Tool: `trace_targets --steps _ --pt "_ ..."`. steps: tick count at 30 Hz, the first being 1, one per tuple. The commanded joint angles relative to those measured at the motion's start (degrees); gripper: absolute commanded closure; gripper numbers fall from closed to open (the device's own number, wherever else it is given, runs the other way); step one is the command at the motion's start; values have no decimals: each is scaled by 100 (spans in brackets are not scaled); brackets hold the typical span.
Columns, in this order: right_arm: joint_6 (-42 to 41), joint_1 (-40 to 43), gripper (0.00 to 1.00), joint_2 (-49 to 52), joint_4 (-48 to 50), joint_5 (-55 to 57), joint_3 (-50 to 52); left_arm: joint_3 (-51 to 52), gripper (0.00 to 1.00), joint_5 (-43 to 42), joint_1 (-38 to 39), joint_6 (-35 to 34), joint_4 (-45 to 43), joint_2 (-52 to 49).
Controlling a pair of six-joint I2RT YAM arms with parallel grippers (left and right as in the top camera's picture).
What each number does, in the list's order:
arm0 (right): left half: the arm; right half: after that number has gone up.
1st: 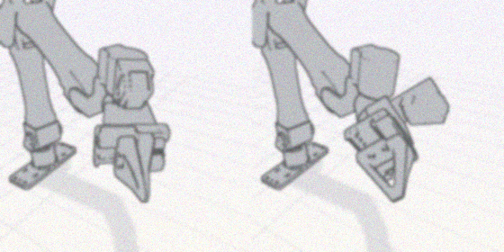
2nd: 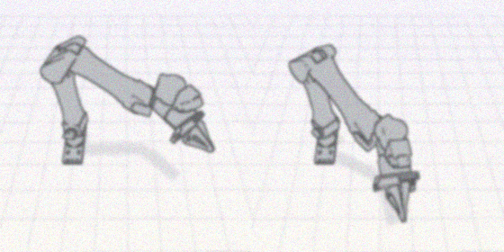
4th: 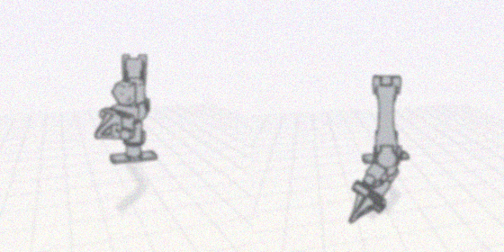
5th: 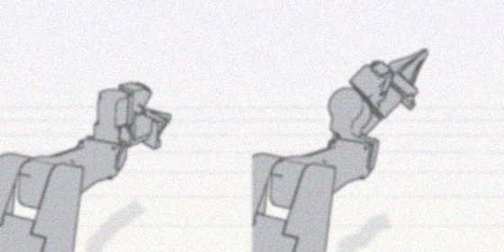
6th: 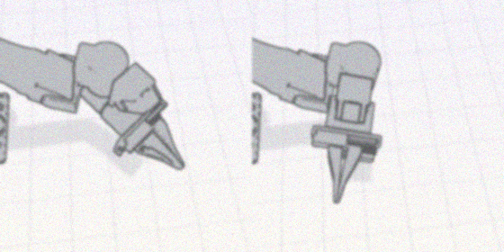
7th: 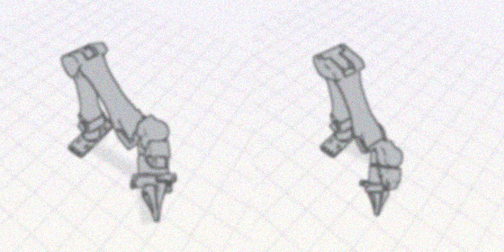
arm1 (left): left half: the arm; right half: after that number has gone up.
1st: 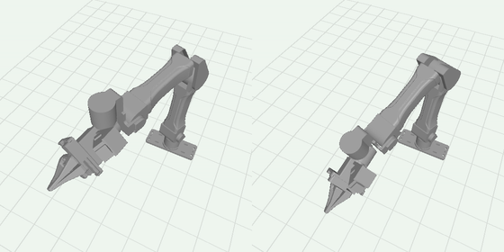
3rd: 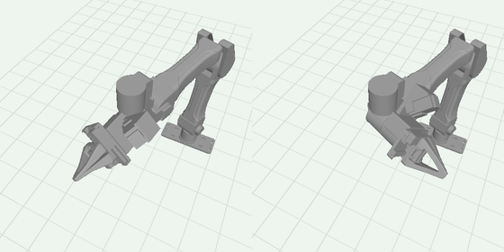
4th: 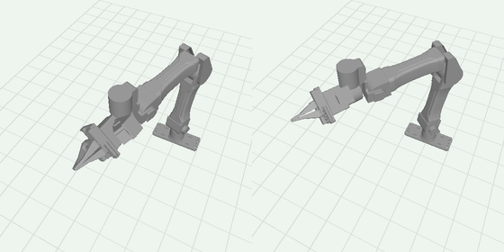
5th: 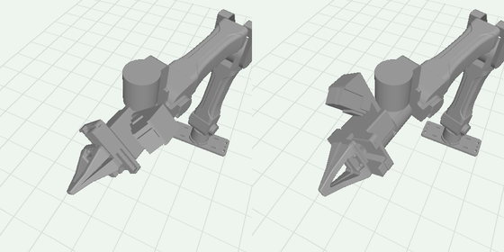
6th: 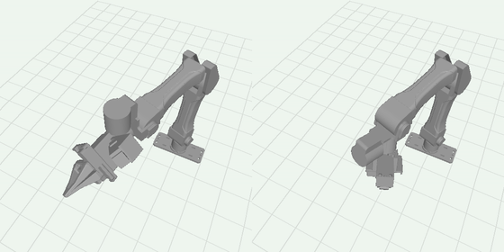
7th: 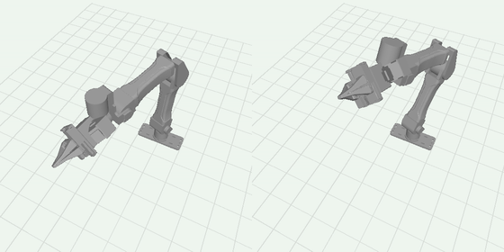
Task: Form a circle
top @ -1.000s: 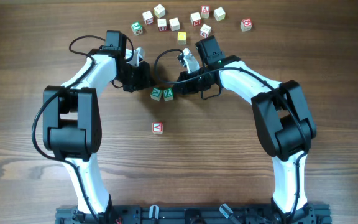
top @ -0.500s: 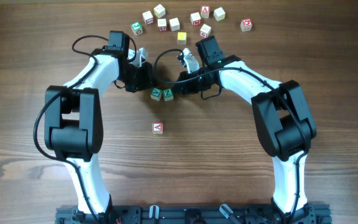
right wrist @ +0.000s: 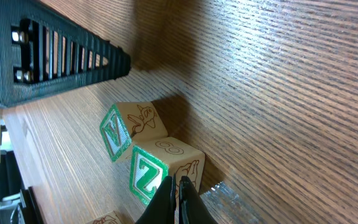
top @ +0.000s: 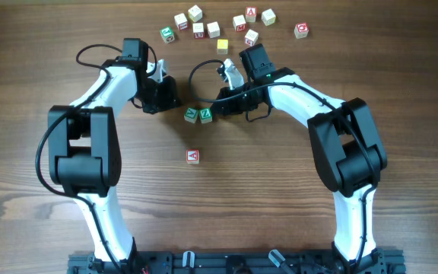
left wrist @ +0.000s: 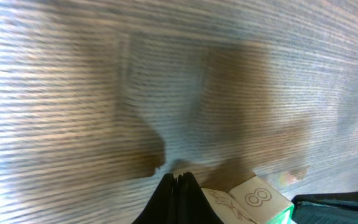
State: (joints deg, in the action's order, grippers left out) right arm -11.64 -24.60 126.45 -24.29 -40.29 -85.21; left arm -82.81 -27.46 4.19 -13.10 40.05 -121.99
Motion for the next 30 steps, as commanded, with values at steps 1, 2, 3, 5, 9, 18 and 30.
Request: trace_targets --steps 1,2,3,5,9,18,30 --pt "94 2 95 87 28 -52 37 35 96 31 162 92 20 -81" --pt "96 2 95 87 28 -52 37 35 96 31 199 92 20 -81" --pt "96 2 95 87 28 -52 37 35 96 31 234 92 22 -81" --pt "96 2 95 87 28 -52 37 35 96 31 275 92 17 -81" --pt "96 2 95 87 28 -52 37 35 96 31 282 92 11 -81" --pt "87 2 95 87 26 17 37 35 96 35 155 68 -153 -81" --pt "-540 546 52 -315 -1058 1117 24 35 96 33 -1237 68 426 -79"
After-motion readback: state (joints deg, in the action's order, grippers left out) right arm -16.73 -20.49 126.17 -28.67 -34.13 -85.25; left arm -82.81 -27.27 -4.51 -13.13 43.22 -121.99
